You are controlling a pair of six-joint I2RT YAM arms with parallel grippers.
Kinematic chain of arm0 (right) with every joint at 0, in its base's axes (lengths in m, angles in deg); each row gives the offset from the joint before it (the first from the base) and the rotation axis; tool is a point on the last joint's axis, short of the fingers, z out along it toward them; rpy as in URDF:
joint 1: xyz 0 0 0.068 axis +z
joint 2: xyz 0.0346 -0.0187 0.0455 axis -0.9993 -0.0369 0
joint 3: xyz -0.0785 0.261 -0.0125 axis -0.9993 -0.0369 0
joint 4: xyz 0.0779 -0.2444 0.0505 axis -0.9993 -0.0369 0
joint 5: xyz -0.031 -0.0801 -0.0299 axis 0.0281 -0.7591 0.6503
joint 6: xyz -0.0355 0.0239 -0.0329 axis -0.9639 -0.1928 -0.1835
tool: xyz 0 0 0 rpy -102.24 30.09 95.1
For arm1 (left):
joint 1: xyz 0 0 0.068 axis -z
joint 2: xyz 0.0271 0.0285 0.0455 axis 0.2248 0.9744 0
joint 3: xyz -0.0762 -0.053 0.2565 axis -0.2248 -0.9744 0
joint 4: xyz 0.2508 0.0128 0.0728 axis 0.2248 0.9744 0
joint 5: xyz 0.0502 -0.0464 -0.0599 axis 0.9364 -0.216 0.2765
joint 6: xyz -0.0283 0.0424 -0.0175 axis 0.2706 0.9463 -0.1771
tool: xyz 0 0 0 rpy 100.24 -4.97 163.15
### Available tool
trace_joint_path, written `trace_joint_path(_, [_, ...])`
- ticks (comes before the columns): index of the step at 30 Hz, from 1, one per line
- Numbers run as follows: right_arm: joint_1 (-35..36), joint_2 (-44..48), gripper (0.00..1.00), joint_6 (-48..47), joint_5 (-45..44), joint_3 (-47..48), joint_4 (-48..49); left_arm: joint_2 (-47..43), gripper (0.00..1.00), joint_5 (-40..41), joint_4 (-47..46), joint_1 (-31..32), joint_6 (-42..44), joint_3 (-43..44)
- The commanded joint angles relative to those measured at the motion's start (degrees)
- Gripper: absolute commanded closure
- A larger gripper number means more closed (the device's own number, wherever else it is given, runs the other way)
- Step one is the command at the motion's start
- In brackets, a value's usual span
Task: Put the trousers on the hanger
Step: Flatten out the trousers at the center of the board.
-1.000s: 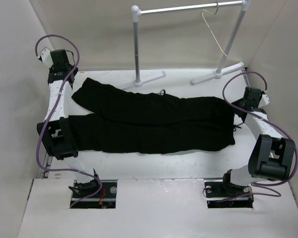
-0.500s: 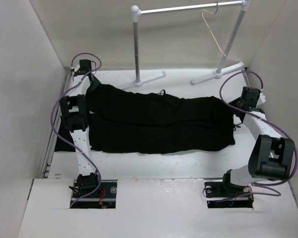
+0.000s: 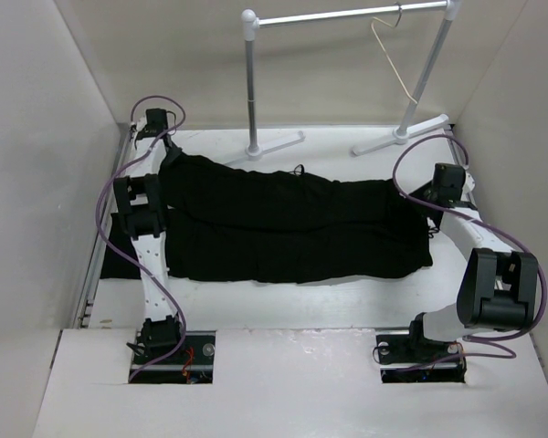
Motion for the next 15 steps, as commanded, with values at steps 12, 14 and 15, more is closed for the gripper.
trace_joint_path(12, [-2.6, 3.0, 0.87, -0.4, 0.1, 0.6, 2.7, -24.2, 1.0, 7.2, -8.3, -4.2, -0.2, -28.3])
trace_joint_path(14, [-4.0, 4.1, 0.88, -0.1, -0.2, -1.0, 2.7, -28.7, 1.0, 8.5, -9.4, -4.5, -1.1, -32.9])
trace_joint_path(15, [-4.9, 4.6, 0.88, 0.1, -0.3, -1.8, 2.8, -31.0, 1.0, 8.9, -10.1, -4.6, -1.7, -35.1])
